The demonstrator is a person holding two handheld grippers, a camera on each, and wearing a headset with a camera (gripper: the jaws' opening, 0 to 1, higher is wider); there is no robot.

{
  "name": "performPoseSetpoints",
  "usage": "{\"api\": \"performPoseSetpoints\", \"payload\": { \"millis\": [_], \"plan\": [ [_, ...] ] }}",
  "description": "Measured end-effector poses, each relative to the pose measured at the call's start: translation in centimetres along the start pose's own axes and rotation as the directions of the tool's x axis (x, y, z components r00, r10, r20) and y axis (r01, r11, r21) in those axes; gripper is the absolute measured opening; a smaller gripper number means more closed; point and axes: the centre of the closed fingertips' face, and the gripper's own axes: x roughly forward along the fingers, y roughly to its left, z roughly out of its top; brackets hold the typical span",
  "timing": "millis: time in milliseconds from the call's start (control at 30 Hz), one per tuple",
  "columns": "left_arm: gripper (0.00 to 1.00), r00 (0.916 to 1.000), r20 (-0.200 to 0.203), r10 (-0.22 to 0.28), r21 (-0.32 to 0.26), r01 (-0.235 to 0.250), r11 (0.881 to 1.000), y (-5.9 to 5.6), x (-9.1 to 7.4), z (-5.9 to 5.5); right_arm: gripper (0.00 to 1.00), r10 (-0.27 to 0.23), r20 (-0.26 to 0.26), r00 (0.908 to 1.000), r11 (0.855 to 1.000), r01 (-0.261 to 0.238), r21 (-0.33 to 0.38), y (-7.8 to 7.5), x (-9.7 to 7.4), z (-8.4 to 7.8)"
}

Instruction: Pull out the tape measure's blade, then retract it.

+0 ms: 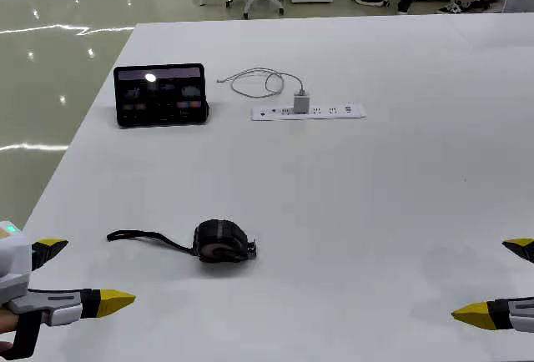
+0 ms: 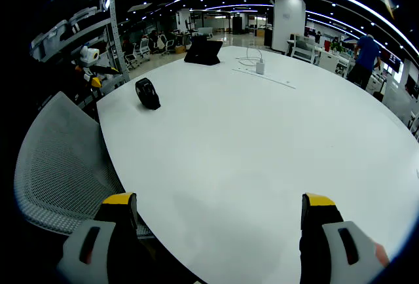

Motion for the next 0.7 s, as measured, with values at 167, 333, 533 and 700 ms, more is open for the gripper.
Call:
{"api": "performPoseSetpoints", "payload": {
  "millis": [167, 333, 533, 700],
  "plan": [
    [1.00, 1.0000, 0.003, -0.001, 0.002, 0.001, 1.000, 0.08, -0.09, 0.16, 1.00, -0.002, -0.003, 1.0000, 1.000, 0.002, 0.001, 0.01, -0.02, -0.11],
    [1.00, 1.0000, 0.009, 0.001, -0.002, -0.001, 1.000, 0.19, -0.19, 0.25, 1.00, -0.002, 0.000, 1.0000, 1.000, 0.002, 0.003, 0.02, -0.06, -0.03],
    [1.00, 1.0000, 0.005, -0.003, -0.001, 0.003, 1.000, 0.07, -0.17, 0.06, 1.00, 0.002, 0.002, 1.0000, 1.000, -0.002, -0.005, 0.09, -0.02, 0.03],
    [1.00, 0.9997, 0.022, -0.010, 0.012, 0.010, 1.000, -0.04, -0.08, 0.29, 1.00, 0.006, 0.005, 1.0000, 1.000, -0.006, -0.002, 0.08, 0.08, 0.16]
  ]
}}
